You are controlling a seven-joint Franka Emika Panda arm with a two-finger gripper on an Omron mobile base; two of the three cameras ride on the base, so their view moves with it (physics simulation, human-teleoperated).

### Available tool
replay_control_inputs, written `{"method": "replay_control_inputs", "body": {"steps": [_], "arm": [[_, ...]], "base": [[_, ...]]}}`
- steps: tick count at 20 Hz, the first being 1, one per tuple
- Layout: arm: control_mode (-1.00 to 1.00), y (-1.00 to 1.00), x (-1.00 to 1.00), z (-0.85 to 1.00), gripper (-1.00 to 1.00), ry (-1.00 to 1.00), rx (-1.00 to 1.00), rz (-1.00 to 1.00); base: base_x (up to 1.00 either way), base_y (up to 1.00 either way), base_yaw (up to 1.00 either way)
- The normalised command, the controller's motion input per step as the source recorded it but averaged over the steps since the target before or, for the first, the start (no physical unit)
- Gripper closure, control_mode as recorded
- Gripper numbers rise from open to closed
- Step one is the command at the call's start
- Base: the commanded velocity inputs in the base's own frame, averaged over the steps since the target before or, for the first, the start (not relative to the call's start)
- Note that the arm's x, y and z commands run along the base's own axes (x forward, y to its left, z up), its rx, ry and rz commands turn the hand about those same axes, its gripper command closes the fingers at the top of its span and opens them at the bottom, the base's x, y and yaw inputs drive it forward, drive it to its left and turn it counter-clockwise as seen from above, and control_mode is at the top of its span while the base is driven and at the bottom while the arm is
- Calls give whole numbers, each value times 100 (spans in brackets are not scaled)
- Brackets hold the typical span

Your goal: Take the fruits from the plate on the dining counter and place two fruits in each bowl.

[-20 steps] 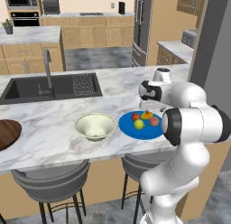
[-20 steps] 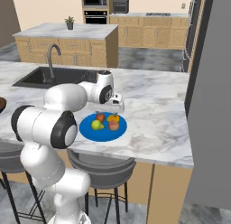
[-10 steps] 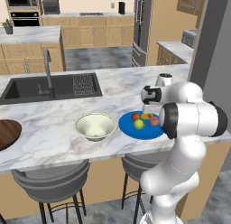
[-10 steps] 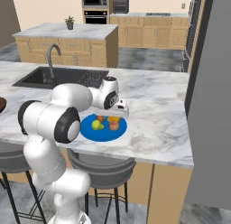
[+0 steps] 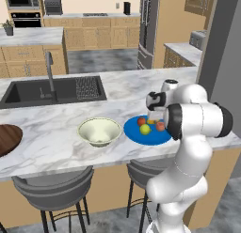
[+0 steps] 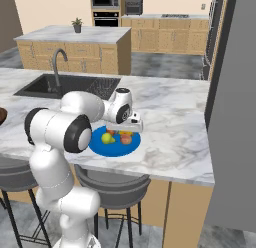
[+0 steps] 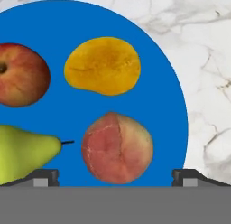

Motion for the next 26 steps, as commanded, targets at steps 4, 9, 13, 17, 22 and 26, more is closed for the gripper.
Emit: {"method": "replay_control_inputs", "body": {"steps": [4,9,13,17,22,26], "arm": [[-100,0,14,-33,-100,0,0,0],[-100,0,4,-31,-100,0,0,0],[-100,0,0,-23,-100,0,0,0],[-100,0,0,0,100,0,0,0],[-100,-1,0,0,100,-1,0,0],[-100,4,-23,49,100,-12,0,0]], "base": [[0,0,0],[0,0,0],[0,0,0],[0,0,0],[0,0,0],[0,0,0]]}}
